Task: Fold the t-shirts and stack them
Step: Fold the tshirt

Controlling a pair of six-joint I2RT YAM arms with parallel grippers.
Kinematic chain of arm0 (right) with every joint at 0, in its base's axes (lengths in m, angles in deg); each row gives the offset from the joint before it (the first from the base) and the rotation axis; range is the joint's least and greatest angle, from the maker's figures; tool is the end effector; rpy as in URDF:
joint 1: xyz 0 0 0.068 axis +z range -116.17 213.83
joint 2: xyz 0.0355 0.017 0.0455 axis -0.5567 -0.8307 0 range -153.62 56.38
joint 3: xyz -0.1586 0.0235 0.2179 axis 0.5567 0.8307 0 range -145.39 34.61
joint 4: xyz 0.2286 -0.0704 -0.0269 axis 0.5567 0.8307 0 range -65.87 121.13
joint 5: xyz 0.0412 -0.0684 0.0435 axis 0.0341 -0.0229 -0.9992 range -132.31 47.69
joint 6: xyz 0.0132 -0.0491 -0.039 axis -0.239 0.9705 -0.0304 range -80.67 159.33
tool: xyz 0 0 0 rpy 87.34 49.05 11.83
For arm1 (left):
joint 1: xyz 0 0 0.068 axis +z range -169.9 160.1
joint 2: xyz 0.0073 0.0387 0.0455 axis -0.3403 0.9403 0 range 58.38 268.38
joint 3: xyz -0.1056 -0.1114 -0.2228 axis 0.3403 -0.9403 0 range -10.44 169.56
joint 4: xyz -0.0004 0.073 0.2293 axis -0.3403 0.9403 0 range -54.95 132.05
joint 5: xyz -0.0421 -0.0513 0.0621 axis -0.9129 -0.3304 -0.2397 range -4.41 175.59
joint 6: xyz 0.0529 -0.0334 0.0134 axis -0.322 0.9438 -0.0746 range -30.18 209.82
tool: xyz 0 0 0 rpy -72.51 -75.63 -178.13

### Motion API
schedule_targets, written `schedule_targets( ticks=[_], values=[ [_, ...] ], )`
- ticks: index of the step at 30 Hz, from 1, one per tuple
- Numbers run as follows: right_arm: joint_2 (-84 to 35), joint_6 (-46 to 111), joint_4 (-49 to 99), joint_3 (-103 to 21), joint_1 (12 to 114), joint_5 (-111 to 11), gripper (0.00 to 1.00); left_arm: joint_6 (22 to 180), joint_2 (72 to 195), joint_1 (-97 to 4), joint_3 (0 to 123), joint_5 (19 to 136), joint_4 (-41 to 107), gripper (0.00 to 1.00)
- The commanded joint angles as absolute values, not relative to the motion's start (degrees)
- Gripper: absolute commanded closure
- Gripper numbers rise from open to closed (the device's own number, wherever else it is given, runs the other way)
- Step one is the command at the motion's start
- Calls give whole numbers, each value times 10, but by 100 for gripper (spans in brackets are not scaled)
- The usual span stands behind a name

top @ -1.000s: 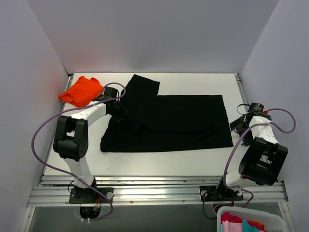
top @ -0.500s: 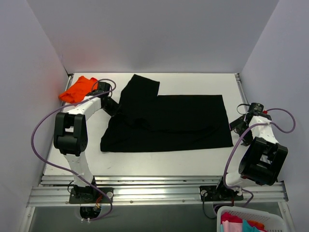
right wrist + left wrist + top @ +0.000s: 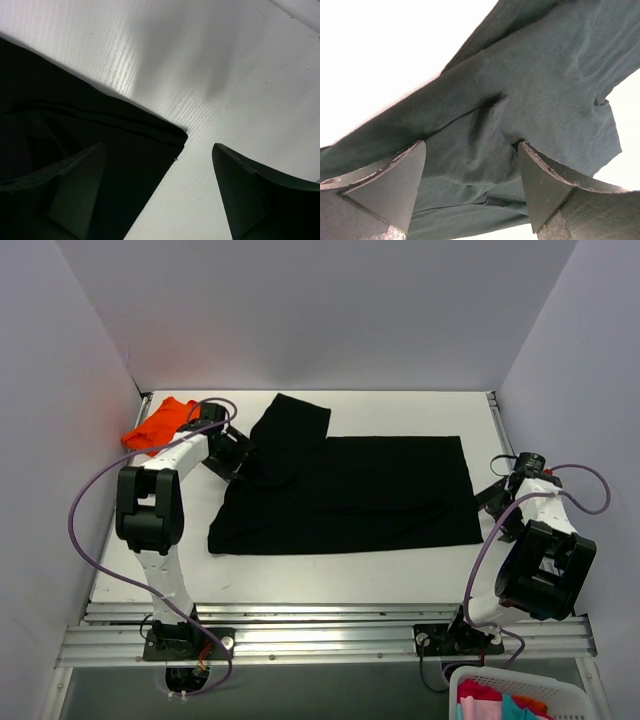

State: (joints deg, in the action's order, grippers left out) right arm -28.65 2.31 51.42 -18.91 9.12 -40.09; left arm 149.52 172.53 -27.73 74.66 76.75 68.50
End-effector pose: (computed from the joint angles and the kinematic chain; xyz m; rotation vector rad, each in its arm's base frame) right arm 0.2559 -0.1199 0.2031 1.3439 2.2212 0.0278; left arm 0.4028 -0.0632 0.1876 -1.1658 2.5176 -0.5557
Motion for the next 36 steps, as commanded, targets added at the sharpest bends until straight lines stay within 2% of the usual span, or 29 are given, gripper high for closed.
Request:
schedule_targets(
  ticks=[1, 5, 10, 15, 20, 25, 31, 36],
  values=[
    [-285, 22, 542, -223, 91, -390, 17, 1475, 1710, -264, 792, 759, 677, 16],
    [-293, 10, 570, -266, 96, -397, 15, 1448, 1680, -257, 827, 767, 691, 16],
    [-289, -42, 574, -286, 99, -468, 15, 1416, 1656, -253, 869, 772, 721, 17],
    [-260, -80, 569, -303, 112, -483, 16, 1376, 1649, -237, 897, 756, 696, 17],
    [-246, -133, 519, -332, 122, -474, 17, 1377, 1752, -190, 970, 651, 639, 18],
    [-221, -160, 396, -345, 162, -478, 16, 1458, 1868, -148, 1007, 536, 470, 18],
    [-212, -167, 311, -325, 191, -474, 15, 1488, 2035, -152, 1170, 484, 400, 18],
    [-240, -155, 332, -349, 228, -444, 15, 1484, 2146, -160, 1298, 494, 420, 18]
  ],
)
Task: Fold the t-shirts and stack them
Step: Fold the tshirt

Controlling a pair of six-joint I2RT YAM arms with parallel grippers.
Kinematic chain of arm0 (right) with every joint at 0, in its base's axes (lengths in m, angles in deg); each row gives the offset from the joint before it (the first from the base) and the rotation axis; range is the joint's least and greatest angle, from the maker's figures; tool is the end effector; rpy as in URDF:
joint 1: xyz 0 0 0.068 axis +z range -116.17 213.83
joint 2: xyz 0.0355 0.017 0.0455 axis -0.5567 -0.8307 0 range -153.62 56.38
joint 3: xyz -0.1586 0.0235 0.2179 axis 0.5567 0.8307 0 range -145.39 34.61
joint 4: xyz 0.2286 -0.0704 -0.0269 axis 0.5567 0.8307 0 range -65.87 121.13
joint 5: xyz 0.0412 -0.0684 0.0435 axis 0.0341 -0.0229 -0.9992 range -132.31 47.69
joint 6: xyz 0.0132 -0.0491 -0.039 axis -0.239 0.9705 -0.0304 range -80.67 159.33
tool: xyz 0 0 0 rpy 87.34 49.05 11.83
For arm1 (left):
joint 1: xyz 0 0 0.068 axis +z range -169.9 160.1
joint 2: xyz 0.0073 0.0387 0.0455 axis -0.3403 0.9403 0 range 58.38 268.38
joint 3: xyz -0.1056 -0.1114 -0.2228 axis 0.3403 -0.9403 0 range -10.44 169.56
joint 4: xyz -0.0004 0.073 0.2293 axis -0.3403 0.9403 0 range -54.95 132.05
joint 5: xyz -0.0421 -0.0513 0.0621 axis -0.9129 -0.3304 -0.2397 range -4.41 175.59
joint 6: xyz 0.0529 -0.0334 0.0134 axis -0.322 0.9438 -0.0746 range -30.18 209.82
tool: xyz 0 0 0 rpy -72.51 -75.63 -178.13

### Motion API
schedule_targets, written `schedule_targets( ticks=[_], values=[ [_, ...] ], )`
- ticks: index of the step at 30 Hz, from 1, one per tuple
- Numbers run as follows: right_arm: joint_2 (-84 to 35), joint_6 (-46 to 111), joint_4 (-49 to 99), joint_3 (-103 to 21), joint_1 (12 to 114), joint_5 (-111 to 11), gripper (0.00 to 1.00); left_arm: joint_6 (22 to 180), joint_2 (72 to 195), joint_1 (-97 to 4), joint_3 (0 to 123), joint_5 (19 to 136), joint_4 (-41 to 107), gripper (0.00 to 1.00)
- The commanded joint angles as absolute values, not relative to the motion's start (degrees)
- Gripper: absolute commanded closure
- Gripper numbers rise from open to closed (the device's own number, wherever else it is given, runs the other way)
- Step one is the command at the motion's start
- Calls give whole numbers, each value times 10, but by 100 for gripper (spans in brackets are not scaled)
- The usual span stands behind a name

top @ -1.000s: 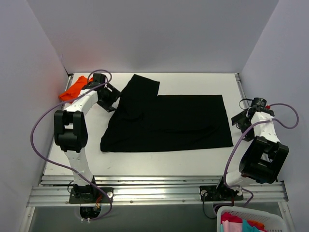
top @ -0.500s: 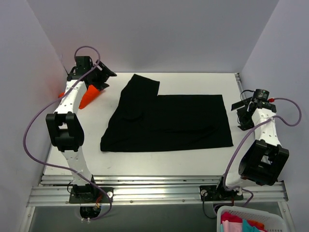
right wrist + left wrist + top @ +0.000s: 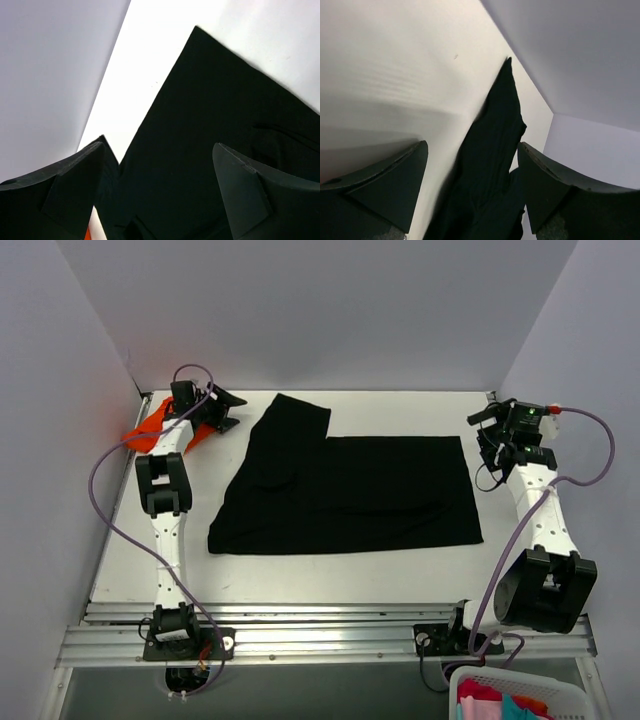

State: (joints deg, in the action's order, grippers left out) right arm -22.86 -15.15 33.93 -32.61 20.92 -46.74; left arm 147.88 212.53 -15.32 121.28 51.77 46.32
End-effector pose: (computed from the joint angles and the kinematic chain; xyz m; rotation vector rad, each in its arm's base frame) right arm 0.3091 -0.0669 0.3369 1.0611 1.6852 0.5502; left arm 0.5804 0.0187 0.1342 -0.8579 2.1153 -1.1543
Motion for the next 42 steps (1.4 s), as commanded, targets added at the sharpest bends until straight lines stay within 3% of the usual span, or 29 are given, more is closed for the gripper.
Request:
schedule_targets(
  ticks=[1, 6, 18, 29, 42],
  values=[
    [-250, -156, 340, -353, 237, -440, 15, 1484, 2162, -161, 1320, 495, 426, 18],
    [-273, -156, 363, -366, 270, -425, 16, 1469, 2272, -180, 1512, 539, 502, 17],
    [-284, -175, 378, -360, 288, -410, 16, 1403, 2313, -260, 1506, 589, 575, 18],
    [-320, -174, 359, -361, 288, -450, 15, 1356, 2298, -257, 1505, 643, 636, 28],
    [-332, -165, 356, -361, 279, -480, 15, 1318, 2298, -245, 1521, 721, 642, 24]
  ],
)
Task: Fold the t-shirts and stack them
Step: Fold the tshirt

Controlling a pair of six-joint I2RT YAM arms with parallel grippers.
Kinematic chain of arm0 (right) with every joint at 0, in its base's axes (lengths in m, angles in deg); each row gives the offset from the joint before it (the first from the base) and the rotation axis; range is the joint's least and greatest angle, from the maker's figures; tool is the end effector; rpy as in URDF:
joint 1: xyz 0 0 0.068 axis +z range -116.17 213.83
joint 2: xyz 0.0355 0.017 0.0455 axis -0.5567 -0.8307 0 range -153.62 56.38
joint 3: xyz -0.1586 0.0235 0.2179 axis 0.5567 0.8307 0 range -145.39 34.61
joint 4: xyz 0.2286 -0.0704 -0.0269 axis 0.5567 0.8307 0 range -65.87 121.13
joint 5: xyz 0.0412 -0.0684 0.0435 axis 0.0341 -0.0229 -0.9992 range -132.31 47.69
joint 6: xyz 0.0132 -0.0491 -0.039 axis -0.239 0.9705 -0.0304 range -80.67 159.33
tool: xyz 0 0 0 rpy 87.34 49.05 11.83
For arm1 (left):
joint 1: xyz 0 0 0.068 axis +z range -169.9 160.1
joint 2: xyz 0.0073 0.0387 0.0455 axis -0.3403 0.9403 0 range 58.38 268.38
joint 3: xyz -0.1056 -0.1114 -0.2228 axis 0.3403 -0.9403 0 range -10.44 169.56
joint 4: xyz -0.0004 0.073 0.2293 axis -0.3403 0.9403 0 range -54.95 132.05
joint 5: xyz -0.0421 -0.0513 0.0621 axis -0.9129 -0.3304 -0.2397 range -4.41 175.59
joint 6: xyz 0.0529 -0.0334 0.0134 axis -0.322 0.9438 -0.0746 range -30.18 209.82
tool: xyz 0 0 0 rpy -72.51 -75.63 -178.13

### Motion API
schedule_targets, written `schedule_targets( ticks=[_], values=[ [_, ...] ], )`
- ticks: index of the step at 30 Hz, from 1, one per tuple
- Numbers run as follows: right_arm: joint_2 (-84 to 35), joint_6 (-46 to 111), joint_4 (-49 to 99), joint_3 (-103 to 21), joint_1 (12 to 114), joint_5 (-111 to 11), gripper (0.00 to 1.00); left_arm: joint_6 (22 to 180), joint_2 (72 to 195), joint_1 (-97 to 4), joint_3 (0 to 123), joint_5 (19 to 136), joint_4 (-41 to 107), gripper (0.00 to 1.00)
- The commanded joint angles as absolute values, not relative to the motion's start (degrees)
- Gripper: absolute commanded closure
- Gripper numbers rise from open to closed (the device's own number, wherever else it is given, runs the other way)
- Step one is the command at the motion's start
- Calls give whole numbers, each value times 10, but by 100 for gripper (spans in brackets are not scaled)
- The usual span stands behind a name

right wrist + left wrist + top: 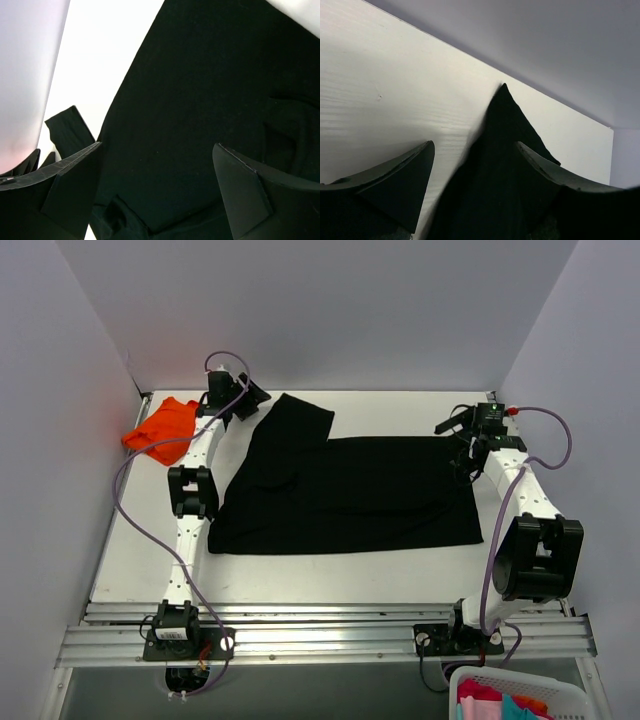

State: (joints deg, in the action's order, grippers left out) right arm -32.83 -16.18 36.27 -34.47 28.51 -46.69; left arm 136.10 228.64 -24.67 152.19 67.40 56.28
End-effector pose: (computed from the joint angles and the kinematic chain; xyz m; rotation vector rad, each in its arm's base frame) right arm 0.3495 -0.0288 0.2888 1.0694 1.9127 0.5881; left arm 0.6092 -0.0664 0.1293 -0.5732 2.0886 -0.8605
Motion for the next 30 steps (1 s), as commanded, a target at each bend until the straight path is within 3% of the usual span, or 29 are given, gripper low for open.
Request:
schedule_targets(
  ticks=[1, 13, 24, 30],
  values=[
    [-332, -168, 350, -354, 277, -484, 15, 1311, 2299, -252, 1521, 723, 650, 24],
    [-325, -205, 314, -322, 272, -507, 15, 1277, 2288, -275, 1511, 748, 696, 33],
    [-308, -224, 297, -292, 260, -524, 15, 1269, 2277, -291, 1490, 745, 717, 34],
    [-294, -234, 286, -272, 250, -534, 15, 1270, 2278, -295, 1490, 750, 730, 41]
  ],
)
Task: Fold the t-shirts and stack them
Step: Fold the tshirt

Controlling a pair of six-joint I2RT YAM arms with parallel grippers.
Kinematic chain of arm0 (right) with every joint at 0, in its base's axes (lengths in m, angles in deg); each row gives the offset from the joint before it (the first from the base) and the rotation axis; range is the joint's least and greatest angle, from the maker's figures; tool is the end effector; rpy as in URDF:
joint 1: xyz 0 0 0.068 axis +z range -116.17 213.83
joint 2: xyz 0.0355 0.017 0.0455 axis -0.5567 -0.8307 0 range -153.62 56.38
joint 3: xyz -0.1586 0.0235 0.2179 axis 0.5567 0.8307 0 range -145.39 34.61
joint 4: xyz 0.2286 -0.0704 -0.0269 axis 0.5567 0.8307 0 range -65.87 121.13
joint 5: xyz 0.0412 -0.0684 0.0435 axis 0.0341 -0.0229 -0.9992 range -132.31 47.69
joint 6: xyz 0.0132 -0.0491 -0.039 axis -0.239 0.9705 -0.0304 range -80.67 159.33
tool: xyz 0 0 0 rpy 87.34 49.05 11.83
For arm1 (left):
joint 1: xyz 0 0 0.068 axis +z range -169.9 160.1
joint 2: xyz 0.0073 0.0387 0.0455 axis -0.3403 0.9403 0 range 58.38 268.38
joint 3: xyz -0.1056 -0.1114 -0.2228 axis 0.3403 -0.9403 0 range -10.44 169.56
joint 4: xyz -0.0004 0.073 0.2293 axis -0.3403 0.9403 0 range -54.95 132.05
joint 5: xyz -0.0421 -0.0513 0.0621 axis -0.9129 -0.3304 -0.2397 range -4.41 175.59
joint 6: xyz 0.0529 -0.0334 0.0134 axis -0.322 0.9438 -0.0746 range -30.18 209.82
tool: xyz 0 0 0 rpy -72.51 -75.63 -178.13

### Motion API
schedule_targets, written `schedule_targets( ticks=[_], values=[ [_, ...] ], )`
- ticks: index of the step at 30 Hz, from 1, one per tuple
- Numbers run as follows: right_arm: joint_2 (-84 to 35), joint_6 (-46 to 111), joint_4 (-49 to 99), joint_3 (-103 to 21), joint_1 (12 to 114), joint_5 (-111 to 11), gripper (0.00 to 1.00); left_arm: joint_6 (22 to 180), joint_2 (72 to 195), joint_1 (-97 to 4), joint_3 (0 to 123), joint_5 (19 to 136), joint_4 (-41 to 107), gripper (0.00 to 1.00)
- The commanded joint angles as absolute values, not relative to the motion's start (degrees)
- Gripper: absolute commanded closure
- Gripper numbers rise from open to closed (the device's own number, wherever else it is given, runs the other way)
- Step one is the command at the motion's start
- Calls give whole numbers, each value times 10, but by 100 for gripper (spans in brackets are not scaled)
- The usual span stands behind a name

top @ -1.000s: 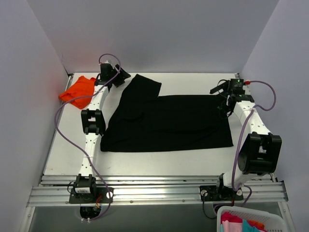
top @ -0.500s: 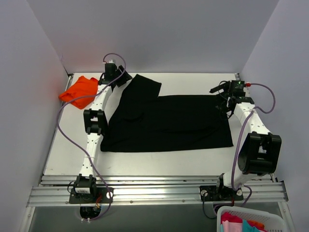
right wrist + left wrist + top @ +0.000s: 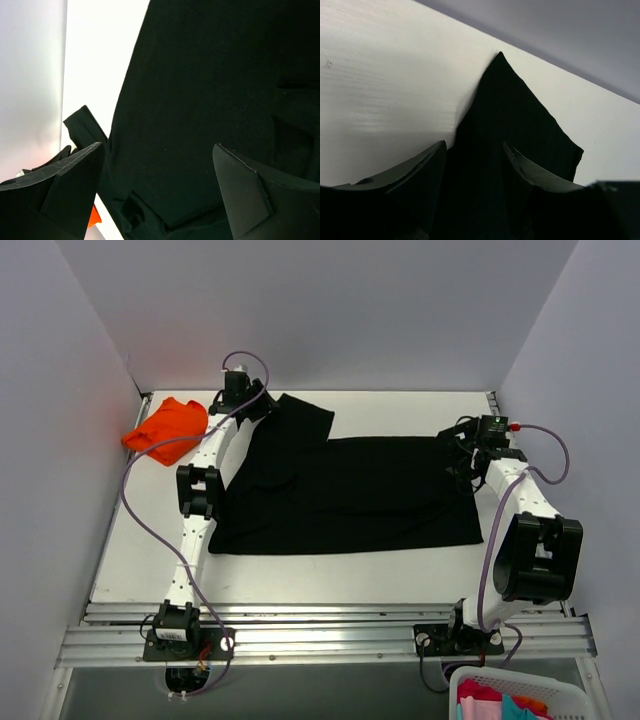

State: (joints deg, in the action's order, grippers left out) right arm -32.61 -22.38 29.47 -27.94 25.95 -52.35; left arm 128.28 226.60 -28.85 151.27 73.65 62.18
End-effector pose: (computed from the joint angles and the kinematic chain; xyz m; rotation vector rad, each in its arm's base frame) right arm 0.3440 -0.0389 0.2649 1.1694 1.8717 0.7283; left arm 0.5972 -0.1045 0.1335 -0.4459 2.1832 -0.6924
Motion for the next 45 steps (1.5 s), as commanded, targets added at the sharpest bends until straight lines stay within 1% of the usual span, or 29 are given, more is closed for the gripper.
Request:
schedule_targets(
  ticks=[1, 4, 5, 7, 8, 10, 11, 14, 15, 16, 17, 18, 19, 21, 22, 23, 24, 25, 32, 34, 35, 37, 38, 41, 42, 45],
  values=[
    [-292, -233, 286, -270, 248, -536, 15, 1271, 2281, -295, 1500, 749, 735, 43],
    [-287, -229, 290, -267, 238, -540, 15, 1269, 2285, -297, 1502, 748, 747, 46],
    [-284, -228, 290, -266, 236, -541, 14, 1269, 2285, -297, 1501, 749, 747, 49],
    [-283, -228, 289, -264, 231, -544, 14, 1268, 2286, -298, 1503, 749, 751, 52],
    [-282, -228, 288, -260, 229, -545, 14, 1268, 2286, -298, 1504, 749, 753, 56],
    [-282, -231, 285, -259, 226, -549, 14, 1266, 2290, -300, 1510, 751, 762, 59],
    [-280, -231, 284, -256, 225, -550, 14, 1266, 2291, -301, 1515, 754, 765, 63],
    [-276, -233, 283, -251, 218, -556, 14, 1259, 2292, -304, 1519, 755, 778, 67],
    [-276, -233, 283, -248, 216, -557, 14, 1254, 2292, -308, 1522, 757, 781, 66],
    [-274, -233, 283, -246, 215, -558, 14, 1242, 2288, -311, 1522, 768, 789, 62],
    [-273, -234, 283, -245, 213, -561, 14, 1238, 2285, -315, 1521, 775, 791, 54],
    [-272, -235, 283, -242, 212, -563, 14, 1235, 2283, -319, 1518, 781, 793, 35],
    [-271, -238, 282, -240, 211, -565, 14, 1226, 2279, -320, 1519, 788, 800, 32],
    [-269, -244, 279, -237, 208, -572, 14, 1220, 2277, -321, 1516, 792, 806, 31],
    [-266, -245, 276, -233, 206, -573, 14, 1217, 2273, -321, 1510, 793, 807, 44],
    [-265, -248, 276, -232, 204, -578, 14, 1215, 2273, -322, 1510, 794, 810, 52],
    [-262, -249, 276, -230, 201, -581, 14, 1211, 2272, -323, 1510, 796, 811, 56],
    [-258, -251, 275, -225, 199, -585, 14, 1207, 2269, -326, 1504, 798, 812, 58],
    [-233, -261, 274, -204, 165, -622, 14, 1189, 2268, -341, 1510, 816, 827, 56],
    [-230, -262, 275, -203, 156, -634, 14, 1187, 2271, -344, 1518, 823, 839, 58],
    [-229, -262, 274, -202, 154, -638, 14, 1186, 2273, -344, 1522, 823, 844, 68],
    [-227, -260, 274, -203, 148, -643, 14, 1186, 2276, -344, 1522, 823, 857, 76],
    [-227, -258, 273, -202, 147, -647, 14, 1186, 2277, -344, 1523, 824, 862, 84],
    [-224, -255, 274, -198, 141, -654, 14, 1180, 2279, -344, 1529, 830, 873, 95],
    [-224, -255, 272, -194, 141, -655, 14, 1175, 2277, -347, 1527, 834, 879, 97],
    [-220, -256, 263, -187, 137, -658, 14, 1176, 2268, -347, 1509, 835, 879, 98]
  ],
)
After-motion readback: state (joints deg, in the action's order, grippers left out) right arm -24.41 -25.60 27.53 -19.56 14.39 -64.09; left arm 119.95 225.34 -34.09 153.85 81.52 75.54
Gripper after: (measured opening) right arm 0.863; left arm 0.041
